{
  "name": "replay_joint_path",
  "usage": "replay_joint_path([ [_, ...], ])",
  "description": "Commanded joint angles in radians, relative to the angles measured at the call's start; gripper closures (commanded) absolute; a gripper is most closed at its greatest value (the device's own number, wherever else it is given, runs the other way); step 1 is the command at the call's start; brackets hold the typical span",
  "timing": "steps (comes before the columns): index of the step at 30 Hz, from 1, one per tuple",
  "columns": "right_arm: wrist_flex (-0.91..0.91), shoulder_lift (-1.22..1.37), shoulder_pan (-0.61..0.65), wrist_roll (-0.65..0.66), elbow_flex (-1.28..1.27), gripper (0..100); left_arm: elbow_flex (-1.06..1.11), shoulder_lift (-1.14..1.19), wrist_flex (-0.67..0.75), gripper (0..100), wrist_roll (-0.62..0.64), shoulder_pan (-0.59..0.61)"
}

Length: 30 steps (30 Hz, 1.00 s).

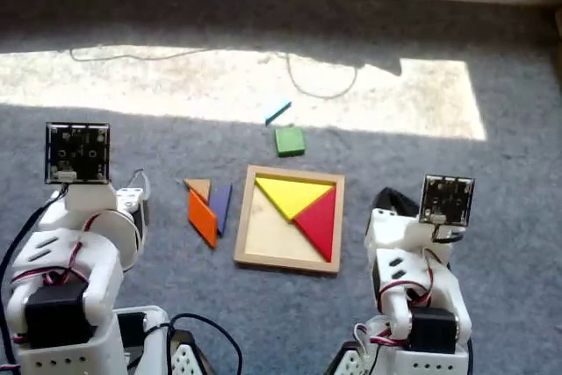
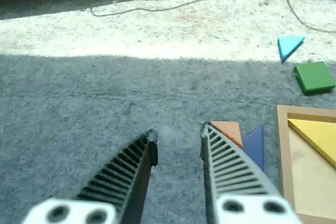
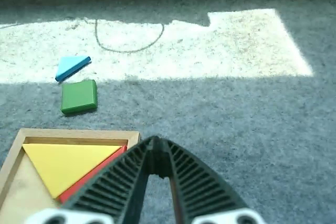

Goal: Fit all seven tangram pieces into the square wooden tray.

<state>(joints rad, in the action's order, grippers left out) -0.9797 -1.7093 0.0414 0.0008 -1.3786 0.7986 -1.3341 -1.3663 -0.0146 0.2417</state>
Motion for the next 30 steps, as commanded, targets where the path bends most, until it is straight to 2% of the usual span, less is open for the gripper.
replay_joint_path([
  [1, 0.015, 0.236, 0.025, 0.023, 0.189, 97.8, 0.145, -0.070, 0.127, 85, 0.008, 0.096],
  [8, 0.007, 0.730, 0.162, 0.031, 0.527, 96.5, 0.400, -0.119, 0.245, 85, 0.014, 0.168],
  [15, 0.015, 1.142, 0.282, 0.020, 0.743, 74.6, 0.657, -0.170, 0.437, 85, 0.015, 0.255],
  [18, 0.015, 1.308, 0.355, 0.020, 0.846, 69.3, 0.668, -0.191, 0.446, 85, 0.015, 0.251],
  [21, 0.016, 1.469, 0.412, 0.020, 0.966, 68.7, 0.670, -0.197, 0.439, 85, 0.015, 0.249],
  [30, 0.137, 1.879, 0.466, 0.020, 1.231, 68.7, 0.673, -0.199, 0.427, 85, 0.011, 0.252],
])
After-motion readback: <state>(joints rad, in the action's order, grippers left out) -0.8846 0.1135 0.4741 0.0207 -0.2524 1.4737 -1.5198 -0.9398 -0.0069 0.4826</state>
